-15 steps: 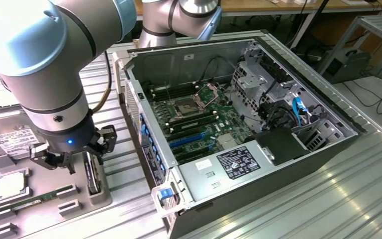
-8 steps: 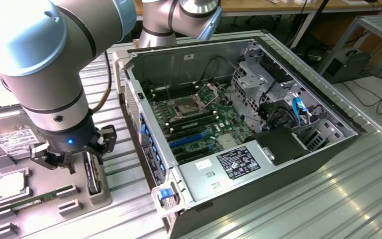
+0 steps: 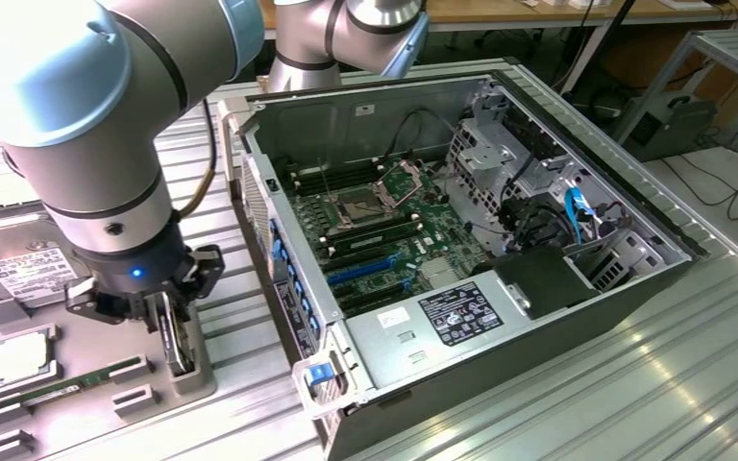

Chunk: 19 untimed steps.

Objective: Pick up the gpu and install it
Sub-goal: 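Pick up the gpu and move the gpu toward the slot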

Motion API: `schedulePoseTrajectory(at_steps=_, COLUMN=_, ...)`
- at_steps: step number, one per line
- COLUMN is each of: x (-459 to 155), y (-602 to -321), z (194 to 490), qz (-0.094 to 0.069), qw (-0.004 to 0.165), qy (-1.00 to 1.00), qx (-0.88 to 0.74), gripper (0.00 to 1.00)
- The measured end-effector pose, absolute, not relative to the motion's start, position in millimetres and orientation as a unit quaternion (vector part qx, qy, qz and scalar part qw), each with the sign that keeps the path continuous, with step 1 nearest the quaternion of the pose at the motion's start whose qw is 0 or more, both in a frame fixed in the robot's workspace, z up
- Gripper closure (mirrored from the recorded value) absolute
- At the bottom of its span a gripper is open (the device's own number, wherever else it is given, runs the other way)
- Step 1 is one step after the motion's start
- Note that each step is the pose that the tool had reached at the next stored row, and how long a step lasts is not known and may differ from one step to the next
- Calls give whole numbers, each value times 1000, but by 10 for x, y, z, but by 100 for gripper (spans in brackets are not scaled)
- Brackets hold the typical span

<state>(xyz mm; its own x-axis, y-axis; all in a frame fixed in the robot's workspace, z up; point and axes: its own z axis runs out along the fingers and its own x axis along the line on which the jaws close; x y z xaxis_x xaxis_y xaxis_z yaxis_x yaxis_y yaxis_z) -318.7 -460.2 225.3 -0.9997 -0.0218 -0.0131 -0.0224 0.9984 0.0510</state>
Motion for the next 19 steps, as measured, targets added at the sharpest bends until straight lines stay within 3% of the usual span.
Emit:
schedulePoseTrajectory(at_steps=12, x=-3163, y=-4603, z=2252, qz=26, qw=6, qy=1000, qx=-11, gripper=61)
schedulePoseTrajectory(at_steps=14, x=-3163, y=-4603, z=2253, qz=25, qw=6, qy=1000, qx=-11, gripper=62)
schedulePoseTrajectory(at_steps=15, x=-3162, y=-4603, z=2252, qz=26, qw=6, qy=1000, qx=-11, gripper=69)
schedulePoseTrajectory(at_steps=19, x=-3163, y=-4603, z=2252, qz=26, qw=6, qy=1000, qx=-11, gripper=72)
